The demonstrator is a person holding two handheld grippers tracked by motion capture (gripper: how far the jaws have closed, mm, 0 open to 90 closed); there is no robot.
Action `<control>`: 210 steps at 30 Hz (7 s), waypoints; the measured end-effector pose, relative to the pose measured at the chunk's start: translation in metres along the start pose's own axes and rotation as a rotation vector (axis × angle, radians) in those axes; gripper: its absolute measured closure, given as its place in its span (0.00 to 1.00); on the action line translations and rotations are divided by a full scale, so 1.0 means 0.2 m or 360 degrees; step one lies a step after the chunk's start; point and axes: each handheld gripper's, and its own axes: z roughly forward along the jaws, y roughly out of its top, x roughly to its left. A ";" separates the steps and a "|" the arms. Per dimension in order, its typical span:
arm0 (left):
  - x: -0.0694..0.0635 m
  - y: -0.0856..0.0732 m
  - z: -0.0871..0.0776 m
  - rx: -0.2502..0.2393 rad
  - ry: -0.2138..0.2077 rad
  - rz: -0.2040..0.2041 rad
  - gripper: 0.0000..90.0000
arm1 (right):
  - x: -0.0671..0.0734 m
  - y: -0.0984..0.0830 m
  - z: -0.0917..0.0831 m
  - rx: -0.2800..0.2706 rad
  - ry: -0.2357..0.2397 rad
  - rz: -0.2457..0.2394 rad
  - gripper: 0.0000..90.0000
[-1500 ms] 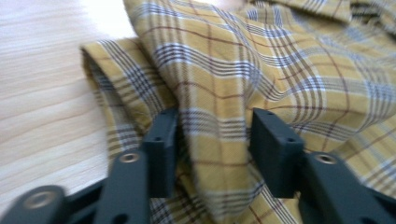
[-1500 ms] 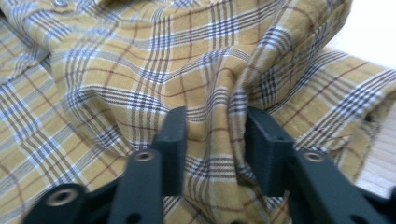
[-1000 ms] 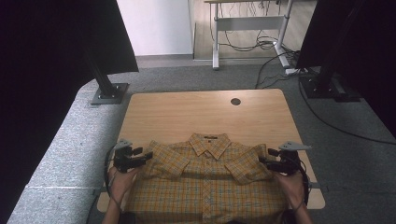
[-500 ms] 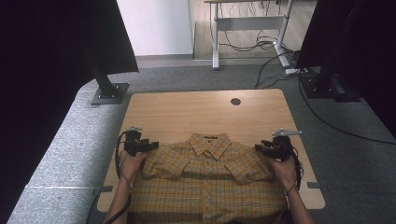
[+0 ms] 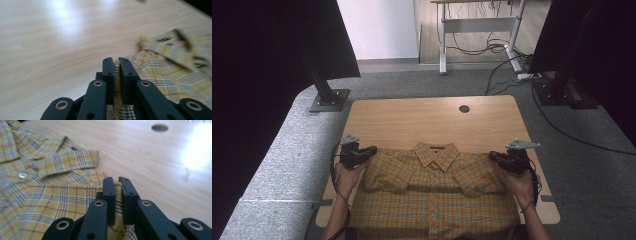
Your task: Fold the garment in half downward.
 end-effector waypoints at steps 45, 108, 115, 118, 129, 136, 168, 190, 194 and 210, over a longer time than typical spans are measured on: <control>-0.08 -0.45 -0.02 0.0221 0.0228 0.0121 0.91 | 0.03 -0.28 0.10 0.0319 -0.0064 -0.0075 0.93; -0.13 -0.57 -0.19 0.0182 0.0135 0.0090 0.93 | 0.13 -0.44 -0.16 0.0289 0.0049 0.0147 0.93; -0.10 -0.50 -0.09 0.0198 0.0198 0.0106 0.93 | 0.05 -0.37 -0.05 0.0298 -0.0007 0.0119 0.93; -0.07 -0.45 -0.03 0.0200 0.0246 0.0106 0.93 | -0.01 -0.33 0.02 0.0284 -0.0028 0.0145 0.93; 0.03 -0.36 0.14 0.0111 0.0269 -0.0088 0.92 | -0.23 -0.20 0.21 0.0209 -0.0063 0.0242 0.93; 0.00 -0.29 0.11 0.0098 0.0322 0.0038 0.93 | -0.21 -0.17 0.15 0.0140 -0.0099 0.0168 0.93; -0.17 -0.52 -0.12 0.0187 0.0164 0.0112 0.92 | 0.05 -0.47 -0.19 0.0235 0.0000 0.0217 0.93; -0.20 -0.19 0.01 0.0165 0.0071 0.0149 0.35 | 0.11 -0.42 -0.29 0.0088 0.0002 0.0251 0.27; -0.19 -0.23 0.17 0.0354 0.0122 0.0195 0.35 | 0.15 -0.45 -0.22 0.0202 -0.0039 0.0175 0.18; -0.26 -0.41 0.14 0.0294 0.0248 0.0187 0.27 | 0.03 -0.44 -0.03 0.0250 -0.0138 -0.0036 0.16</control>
